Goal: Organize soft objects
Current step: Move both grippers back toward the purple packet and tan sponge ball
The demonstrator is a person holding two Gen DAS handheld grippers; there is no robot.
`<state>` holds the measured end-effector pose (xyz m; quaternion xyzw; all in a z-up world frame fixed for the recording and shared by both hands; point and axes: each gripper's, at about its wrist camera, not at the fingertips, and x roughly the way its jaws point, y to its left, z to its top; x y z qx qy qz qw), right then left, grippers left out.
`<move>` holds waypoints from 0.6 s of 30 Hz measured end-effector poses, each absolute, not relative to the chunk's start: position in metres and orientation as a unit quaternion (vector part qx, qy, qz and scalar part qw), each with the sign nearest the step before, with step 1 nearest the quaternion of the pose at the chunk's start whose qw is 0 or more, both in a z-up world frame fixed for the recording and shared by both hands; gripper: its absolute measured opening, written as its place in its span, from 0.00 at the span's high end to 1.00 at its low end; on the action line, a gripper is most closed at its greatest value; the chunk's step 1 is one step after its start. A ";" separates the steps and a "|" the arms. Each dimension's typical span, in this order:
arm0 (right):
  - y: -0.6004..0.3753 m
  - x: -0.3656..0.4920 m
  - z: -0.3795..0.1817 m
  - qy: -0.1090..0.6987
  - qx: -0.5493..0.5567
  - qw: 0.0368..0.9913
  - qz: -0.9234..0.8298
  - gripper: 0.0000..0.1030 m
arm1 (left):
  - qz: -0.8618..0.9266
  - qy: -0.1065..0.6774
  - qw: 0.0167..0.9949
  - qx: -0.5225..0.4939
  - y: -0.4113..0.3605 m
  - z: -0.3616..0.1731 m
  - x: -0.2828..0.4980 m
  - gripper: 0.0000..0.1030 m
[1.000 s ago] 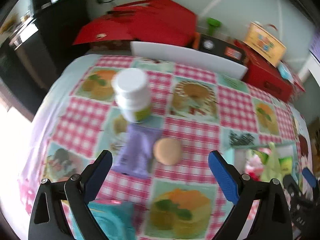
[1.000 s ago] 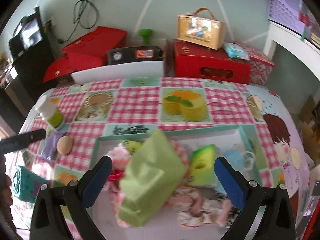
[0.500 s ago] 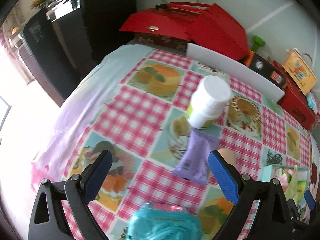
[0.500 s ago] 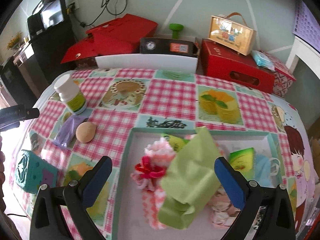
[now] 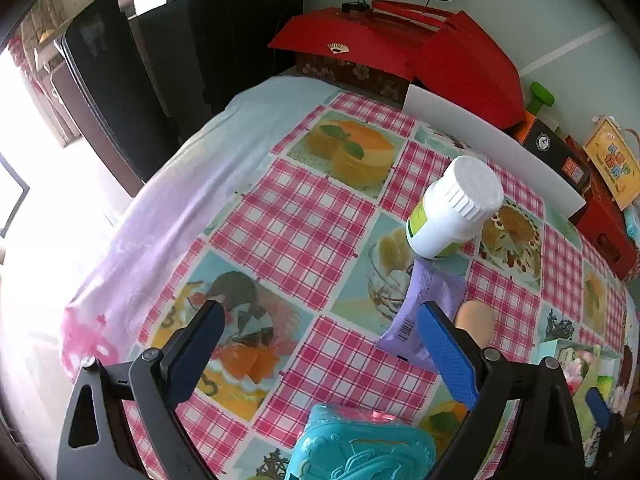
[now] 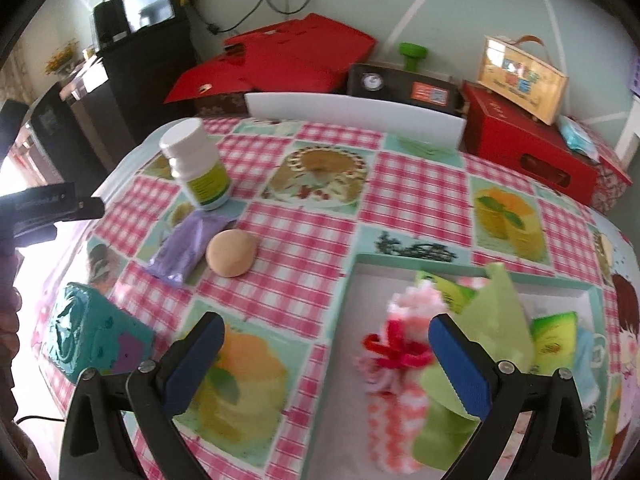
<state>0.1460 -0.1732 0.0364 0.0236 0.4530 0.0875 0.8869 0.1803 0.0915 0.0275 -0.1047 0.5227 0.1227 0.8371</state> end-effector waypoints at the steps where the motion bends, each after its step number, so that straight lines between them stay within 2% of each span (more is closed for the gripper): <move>1: -0.170 0.147 0.035 0.453 0.021 0.887 0.093 0.00 | 0.122 0.525 0.835 -0.109 0.092 0.026 0.181 0.06; 15: -0.127 0.167 0.027 0.447 0.007 0.881 0.152 0.00 | 0.064 0.572 0.809 -0.123 0.079 0.011 0.206 0.06; 18: -0.119 0.176 0.023 0.457 0.009 0.876 0.155 0.06 | 0.043 0.590 0.796 -0.128 0.074 0.004 0.218 0.06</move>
